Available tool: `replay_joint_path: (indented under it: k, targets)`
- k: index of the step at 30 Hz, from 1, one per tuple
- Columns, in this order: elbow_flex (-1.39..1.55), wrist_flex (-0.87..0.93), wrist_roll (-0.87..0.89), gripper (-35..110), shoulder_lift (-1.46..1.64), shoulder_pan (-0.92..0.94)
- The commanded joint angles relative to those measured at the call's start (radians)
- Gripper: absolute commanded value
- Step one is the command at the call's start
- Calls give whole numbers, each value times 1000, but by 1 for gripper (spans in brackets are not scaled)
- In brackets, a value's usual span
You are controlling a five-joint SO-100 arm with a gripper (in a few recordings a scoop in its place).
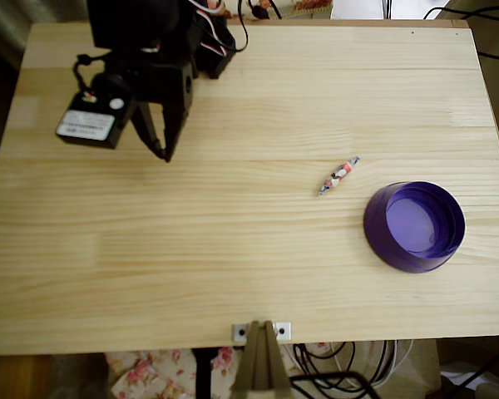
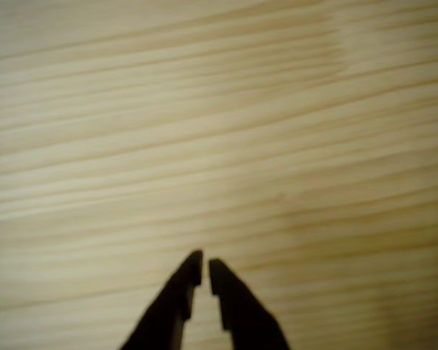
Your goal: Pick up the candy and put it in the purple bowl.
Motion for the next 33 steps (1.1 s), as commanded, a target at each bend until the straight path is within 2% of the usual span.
replay_joint_path:
  k: [1, 33]
  targets:
    - [-21, -8, 11, 0, 14, 14]
    - [-21, -8, 2, 0, 14, 11]
